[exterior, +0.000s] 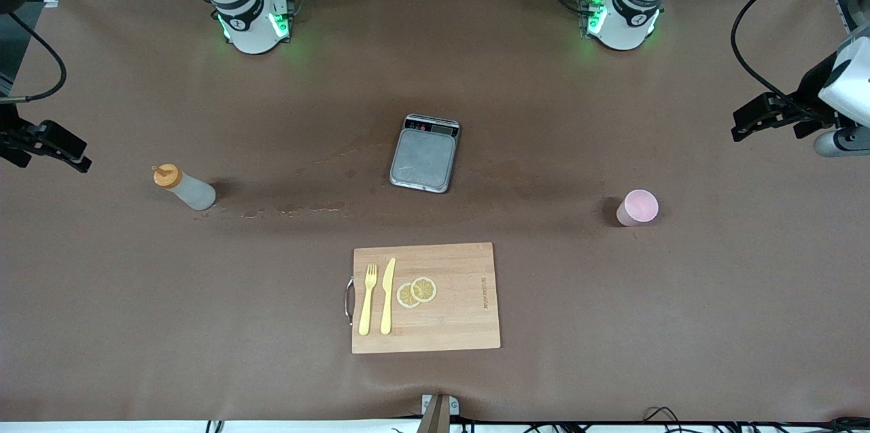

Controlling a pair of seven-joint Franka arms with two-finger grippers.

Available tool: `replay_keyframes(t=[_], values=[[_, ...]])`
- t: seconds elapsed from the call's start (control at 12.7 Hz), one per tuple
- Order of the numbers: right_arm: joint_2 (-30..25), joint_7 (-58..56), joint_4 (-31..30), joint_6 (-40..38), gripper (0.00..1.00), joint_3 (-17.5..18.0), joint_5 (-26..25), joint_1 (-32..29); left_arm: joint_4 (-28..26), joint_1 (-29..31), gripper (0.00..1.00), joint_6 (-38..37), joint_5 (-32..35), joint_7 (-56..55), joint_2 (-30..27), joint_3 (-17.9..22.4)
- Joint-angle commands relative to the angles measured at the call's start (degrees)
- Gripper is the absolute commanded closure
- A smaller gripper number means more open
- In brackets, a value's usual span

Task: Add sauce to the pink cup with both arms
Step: 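Reach the left gripper toward the pink cup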

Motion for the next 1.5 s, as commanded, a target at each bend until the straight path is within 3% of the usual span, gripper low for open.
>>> replay_keyframes(t=[0.0,0.32,0.55,0.79,1.26,1.42], values=[[-0.3,0.3,-0.3,-0.1,0.00,0.4,-0.2,-0.6,0.4,-0.1,0.00,-0.7,1.3,0.3,0.0,-0.2],[0.5,0.8,-0.2,-0.1,0.00,0.4,-0.3,-0.3,0.5,0.0,0.00,-0.7,1.4,0.9,1.7,-0.2],[0.9,0.3,0.0,0.0,0.00,0.6,-0.4,0.2,-2.6,0.5,0.00,0.2,1.4,0.9,4.9,-0.2],[2.6,0.7,0.0,0.3,0.00,0.5,-0.4,-0.7,-11.5,1.1,0.00,10.0,1.4,0.5,5.0,-0.2],[5.9,0.4,0.7,0.2,0.00,0.3,-0.5,-4.6,-32.1,3.5,0.00,37.9,1.4,0.4,5.6,-0.3],[7.0,0.5,2.3,-0.7,0.00,0.4,-0.4,-4.9,-32.4,3.4,0.00,40.1,1.4,0.2,8.7,-0.3]])
